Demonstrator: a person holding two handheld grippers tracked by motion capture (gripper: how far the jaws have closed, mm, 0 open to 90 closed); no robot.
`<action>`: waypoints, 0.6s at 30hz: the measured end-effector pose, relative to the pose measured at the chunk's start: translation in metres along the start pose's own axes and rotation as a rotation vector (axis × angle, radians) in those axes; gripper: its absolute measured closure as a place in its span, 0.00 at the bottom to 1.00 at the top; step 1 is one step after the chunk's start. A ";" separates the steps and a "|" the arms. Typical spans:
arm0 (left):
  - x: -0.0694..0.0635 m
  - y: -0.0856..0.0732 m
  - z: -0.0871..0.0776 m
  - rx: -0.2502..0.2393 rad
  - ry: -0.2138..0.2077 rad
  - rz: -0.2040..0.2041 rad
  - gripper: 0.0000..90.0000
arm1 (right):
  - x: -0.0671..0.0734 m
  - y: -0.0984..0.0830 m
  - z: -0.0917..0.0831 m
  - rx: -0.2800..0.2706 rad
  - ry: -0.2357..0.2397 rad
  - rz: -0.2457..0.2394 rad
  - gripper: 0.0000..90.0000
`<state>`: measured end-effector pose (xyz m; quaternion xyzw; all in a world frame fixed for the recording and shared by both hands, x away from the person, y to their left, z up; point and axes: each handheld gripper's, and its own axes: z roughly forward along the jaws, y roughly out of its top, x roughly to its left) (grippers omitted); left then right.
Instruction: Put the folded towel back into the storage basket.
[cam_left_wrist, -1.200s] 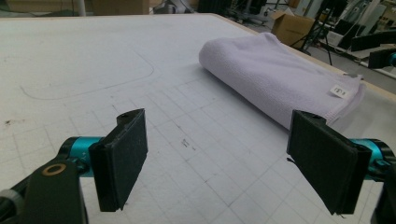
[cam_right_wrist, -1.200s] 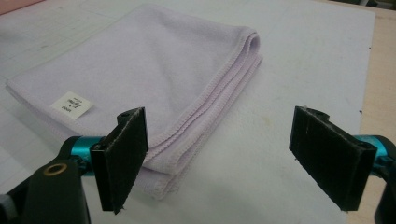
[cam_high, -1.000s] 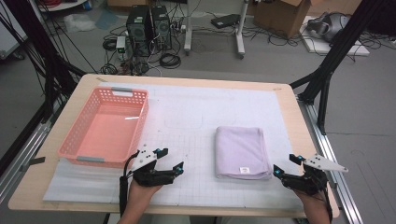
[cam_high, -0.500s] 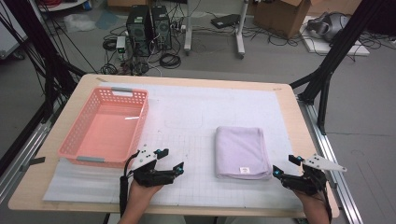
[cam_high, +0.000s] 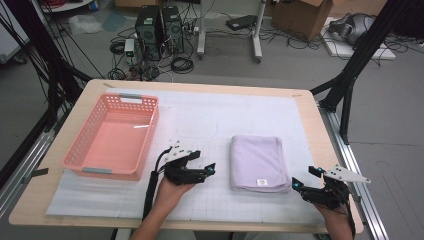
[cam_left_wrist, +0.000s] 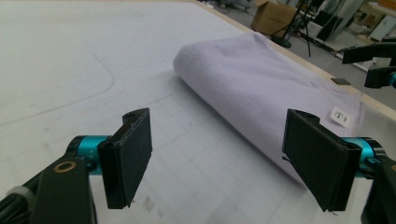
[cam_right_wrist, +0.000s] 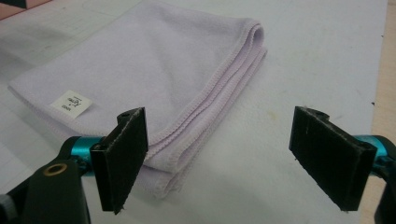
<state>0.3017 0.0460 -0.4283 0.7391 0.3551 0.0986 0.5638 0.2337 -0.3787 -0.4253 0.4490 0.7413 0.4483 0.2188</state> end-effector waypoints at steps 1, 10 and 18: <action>-0.001 0.002 0.004 0.003 -0.005 0.002 0.27 | 0.000 0.000 0.000 0.002 -0.001 0.000 0.21; -0.008 0.020 0.052 0.080 -0.014 -0.042 0.24 | 0.001 0.000 0.003 0.009 0.008 -0.007 0.21; -0.011 0.015 0.086 0.181 0.001 -0.083 0.26 | 0.003 0.001 0.005 0.011 0.017 -0.010 0.21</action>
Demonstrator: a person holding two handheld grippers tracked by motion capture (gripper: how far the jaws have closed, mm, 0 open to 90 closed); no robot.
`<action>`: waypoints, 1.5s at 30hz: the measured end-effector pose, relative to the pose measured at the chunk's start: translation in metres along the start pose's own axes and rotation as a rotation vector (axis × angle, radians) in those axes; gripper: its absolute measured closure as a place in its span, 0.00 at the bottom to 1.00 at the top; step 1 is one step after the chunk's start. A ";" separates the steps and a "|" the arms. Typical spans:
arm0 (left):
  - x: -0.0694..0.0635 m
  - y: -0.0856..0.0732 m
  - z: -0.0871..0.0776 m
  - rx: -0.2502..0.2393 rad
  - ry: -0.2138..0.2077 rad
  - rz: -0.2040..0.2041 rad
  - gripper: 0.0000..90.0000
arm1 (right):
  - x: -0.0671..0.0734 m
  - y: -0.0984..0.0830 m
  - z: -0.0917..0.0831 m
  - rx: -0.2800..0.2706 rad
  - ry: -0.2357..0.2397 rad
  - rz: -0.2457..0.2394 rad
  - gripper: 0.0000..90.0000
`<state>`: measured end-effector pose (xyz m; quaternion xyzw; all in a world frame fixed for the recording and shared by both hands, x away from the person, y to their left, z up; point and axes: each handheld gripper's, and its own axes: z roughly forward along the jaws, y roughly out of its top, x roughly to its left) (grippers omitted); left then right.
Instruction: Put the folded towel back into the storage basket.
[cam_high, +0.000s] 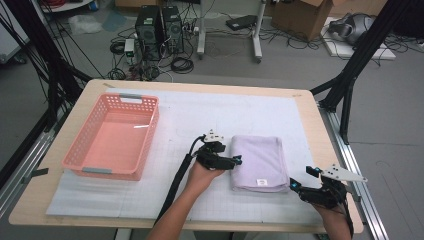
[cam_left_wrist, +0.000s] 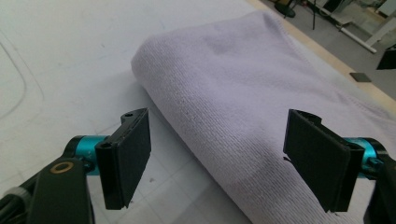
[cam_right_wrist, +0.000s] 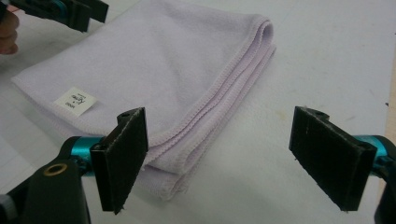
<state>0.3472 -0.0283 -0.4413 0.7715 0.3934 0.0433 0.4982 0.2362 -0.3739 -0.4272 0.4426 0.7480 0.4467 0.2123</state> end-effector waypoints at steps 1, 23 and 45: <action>0.000 0.000 0.003 0.013 0.000 -0.005 0.26 | 0.000 0.000 0.000 0.002 0.002 0.003 0.21; -0.005 -0.006 0.019 0.058 -0.104 -0.099 0.74 | 0.001 0.000 0.001 0.006 0.005 0.000 0.21; 0.014 -0.017 -0.048 -0.119 -0.093 0.059 0.78 | 0.003 0.001 0.003 0.002 0.015 0.009 0.21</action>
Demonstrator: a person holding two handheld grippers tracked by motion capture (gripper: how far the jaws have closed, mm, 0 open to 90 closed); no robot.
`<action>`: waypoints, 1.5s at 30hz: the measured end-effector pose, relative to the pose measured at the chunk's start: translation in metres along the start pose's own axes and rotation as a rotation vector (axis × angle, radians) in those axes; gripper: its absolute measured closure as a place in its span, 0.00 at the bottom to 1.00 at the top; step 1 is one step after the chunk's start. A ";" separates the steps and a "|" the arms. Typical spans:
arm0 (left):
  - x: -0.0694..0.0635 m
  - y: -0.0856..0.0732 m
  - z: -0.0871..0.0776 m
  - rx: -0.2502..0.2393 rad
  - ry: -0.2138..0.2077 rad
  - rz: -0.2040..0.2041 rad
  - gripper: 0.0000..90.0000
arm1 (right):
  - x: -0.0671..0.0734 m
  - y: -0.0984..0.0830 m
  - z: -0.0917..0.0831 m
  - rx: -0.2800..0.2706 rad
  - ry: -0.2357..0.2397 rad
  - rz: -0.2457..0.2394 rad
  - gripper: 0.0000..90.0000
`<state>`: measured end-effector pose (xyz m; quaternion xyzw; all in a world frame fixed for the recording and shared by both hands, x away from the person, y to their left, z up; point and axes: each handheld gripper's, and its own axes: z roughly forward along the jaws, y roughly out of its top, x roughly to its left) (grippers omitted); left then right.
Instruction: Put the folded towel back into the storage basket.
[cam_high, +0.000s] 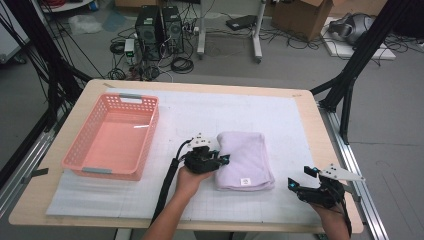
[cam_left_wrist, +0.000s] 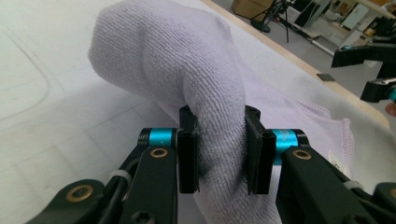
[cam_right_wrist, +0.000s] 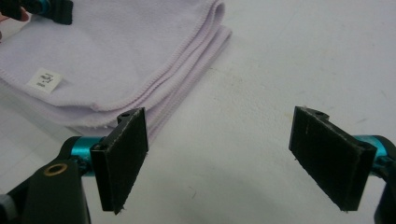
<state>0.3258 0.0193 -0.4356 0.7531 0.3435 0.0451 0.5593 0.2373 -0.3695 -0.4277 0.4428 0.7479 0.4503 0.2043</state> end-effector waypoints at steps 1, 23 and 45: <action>0.001 -0.001 -0.004 -0.009 0.001 0.005 0.79 | 0.000 0.000 0.000 0.000 0.001 -0.004 0.21; -0.006 0.017 -0.059 -0.164 -0.011 0.168 0.80 | 0.005 0.003 0.004 -0.016 0.019 0.013 0.21; -0.012 0.055 -0.113 -0.272 -0.015 0.284 0.80 | 0.008 0.007 0.003 -0.036 0.023 0.018 0.21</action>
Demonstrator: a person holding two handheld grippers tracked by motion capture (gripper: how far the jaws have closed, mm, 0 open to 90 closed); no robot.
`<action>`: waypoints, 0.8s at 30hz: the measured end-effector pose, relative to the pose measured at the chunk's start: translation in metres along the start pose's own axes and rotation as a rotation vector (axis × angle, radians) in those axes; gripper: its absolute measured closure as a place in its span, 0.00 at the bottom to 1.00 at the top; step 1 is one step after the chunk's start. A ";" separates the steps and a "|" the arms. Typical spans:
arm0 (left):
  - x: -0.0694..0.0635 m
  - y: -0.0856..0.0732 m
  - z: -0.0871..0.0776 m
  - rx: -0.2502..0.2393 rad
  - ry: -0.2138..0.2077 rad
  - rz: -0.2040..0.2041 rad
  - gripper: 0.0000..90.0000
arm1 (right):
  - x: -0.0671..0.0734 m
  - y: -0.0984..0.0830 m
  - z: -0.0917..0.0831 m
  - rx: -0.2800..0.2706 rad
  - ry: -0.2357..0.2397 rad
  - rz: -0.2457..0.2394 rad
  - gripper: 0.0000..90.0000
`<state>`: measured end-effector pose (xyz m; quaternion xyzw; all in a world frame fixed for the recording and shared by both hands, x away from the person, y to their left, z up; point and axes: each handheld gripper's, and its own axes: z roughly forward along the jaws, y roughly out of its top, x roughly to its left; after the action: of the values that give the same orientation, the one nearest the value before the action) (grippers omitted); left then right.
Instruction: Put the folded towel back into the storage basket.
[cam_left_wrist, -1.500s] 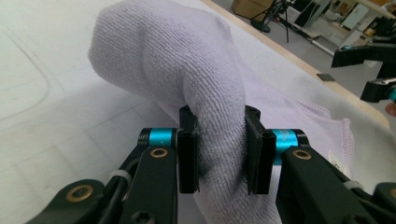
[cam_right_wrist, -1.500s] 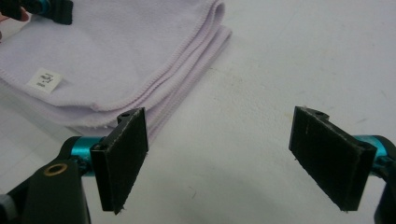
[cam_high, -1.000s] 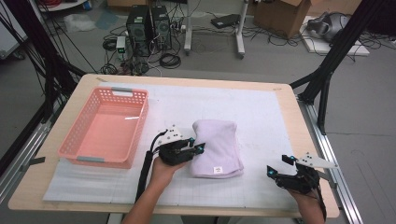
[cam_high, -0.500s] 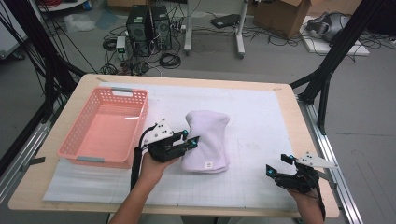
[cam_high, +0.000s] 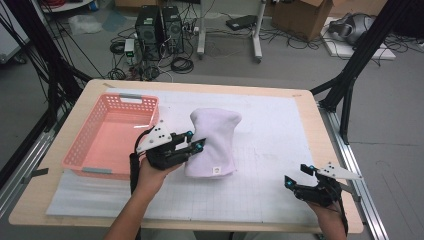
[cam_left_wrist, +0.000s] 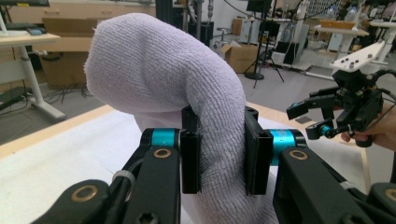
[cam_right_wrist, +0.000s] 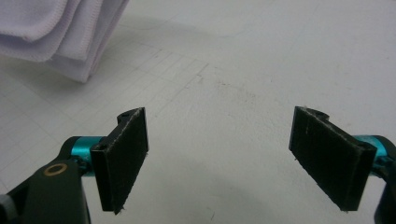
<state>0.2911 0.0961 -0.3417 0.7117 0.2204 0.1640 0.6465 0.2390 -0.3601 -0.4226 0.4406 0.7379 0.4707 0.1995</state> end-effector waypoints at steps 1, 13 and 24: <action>0.001 0.001 -0.002 -0.006 0.006 -0.003 0.80 | 0.000 0.000 0.000 -0.001 0.001 0.002 0.21; 0.017 0.013 -0.033 -0.046 0.046 -0.004 0.80 | 0.001 0.001 0.002 -0.002 0.000 0.000 0.21; 0.035 0.028 -0.066 -0.079 0.090 0.002 0.80 | 0.001 0.002 0.003 0.001 -0.003 -0.003 0.21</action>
<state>0.2895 0.1683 -0.3084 0.6778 0.2417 0.2050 0.6634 0.2422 -0.3574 -0.4220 0.4406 0.7385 0.4692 0.2010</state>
